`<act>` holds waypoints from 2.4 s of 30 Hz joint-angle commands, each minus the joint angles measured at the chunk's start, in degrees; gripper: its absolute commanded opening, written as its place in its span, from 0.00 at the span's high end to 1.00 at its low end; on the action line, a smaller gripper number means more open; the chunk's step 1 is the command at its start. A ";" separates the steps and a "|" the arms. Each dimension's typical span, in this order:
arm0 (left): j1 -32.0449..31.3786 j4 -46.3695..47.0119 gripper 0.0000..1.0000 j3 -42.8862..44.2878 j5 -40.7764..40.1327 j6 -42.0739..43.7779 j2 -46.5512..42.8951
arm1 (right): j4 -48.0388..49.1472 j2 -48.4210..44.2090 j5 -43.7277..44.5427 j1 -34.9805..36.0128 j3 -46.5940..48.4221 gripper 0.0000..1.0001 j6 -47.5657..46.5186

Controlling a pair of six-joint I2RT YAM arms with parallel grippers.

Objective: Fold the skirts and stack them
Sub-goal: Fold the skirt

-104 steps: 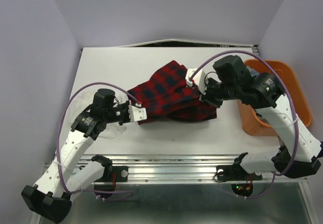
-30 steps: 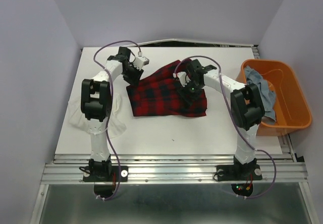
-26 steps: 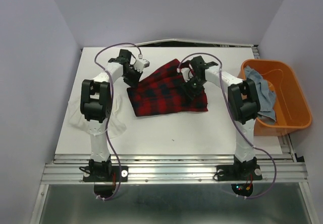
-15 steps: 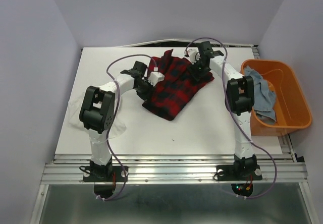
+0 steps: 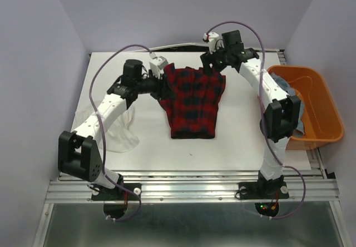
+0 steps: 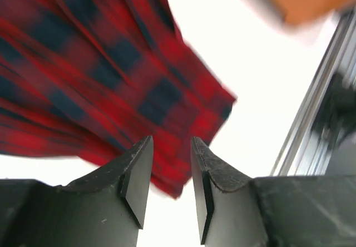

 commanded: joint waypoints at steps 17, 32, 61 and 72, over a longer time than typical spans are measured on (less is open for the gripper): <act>10.18 25.56 0.92 -7.56 -7.52 -31.15 13.86 | 18.06 9.46 -8.51 10.80 1.62 0.30 32.42; 11.32 24.78 1.00 -3.35 -8.75 -31.15 26.79 | 29.56 19.23 -14.22 13.25 5.85 0.97 39.18; 11.32 20.99 0.98 -4.48 -6.04 -26.49 19.15 | 27.05 12.86 -19.50 15.11 2.43 0.39 40.62; 8.78 26.36 0.90 -19.15 1.09 -29.04 1.04 | 14.46 -8.19 -18.34 15.11 -25.42 0.47 34.53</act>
